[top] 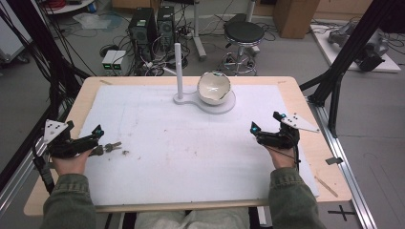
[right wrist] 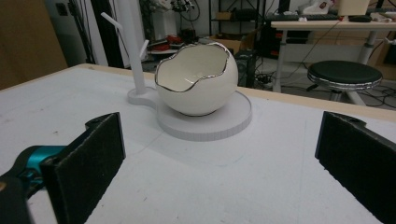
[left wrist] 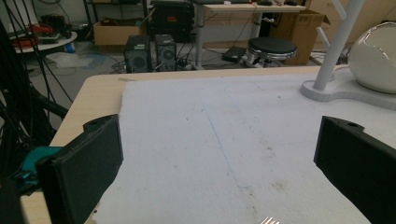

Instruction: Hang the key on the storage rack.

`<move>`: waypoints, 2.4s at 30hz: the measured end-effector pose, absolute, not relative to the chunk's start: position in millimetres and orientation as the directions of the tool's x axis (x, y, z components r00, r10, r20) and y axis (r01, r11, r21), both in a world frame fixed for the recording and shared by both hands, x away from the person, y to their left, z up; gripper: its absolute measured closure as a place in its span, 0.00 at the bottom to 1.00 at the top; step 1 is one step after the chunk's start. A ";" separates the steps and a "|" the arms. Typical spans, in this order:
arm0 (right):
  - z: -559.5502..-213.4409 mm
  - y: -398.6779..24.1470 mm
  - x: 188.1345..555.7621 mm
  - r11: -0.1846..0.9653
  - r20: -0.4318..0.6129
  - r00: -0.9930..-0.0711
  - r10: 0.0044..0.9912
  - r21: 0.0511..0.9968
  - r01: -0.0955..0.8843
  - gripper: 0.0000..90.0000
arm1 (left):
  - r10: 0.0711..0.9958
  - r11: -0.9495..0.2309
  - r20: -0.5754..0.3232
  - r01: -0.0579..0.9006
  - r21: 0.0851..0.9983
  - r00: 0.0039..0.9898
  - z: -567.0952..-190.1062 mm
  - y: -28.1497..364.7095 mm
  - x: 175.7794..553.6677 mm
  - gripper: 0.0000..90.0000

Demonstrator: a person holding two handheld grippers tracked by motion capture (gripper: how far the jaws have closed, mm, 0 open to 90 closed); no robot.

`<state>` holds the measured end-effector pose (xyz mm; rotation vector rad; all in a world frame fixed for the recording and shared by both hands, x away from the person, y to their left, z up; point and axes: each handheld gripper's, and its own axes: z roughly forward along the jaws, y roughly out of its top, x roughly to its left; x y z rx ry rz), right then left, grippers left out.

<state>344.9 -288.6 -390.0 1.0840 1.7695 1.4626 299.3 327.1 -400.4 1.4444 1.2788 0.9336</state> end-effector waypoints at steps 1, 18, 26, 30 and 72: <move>-390.0 -288.6 344.9 0.062 0.053 -0.491 0.869 0.974 0.216 0.01 | 0.986 0.007 -0.049 0.254 0.967 0.159 -400.4 327.1 299.3 0.02; -390.9 -286.4 344.8 0.075 0.049 -0.497 0.867 0.971 0.226 0.01 | 0.984 -0.012 -0.041 0.294 0.956 0.174 -402.6 323.6 303.6 0.02; -391.7 -285.8 345.1 0.080 0.050 -0.505 0.862 0.969 0.233 0.01 | 0.977 -0.026 -0.043 0.317 0.948 0.209 -404.0 319.2 308.2 0.02; -392.2 -285.1 345.4 0.086 0.050 -0.511 0.858 0.967 0.239 0.01 | 0.974 -0.044 -0.031 0.325 0.945 0.225 -403.1 316.3 310.8 0.02; -394.1 -284.0 343.2 0.128 0.020 -0.520 0.854 0.960 0.249 0.01 | 0.874 -0.364 0.058 0.571 0.736 0.482 -397.0 295.9 344.8 0.02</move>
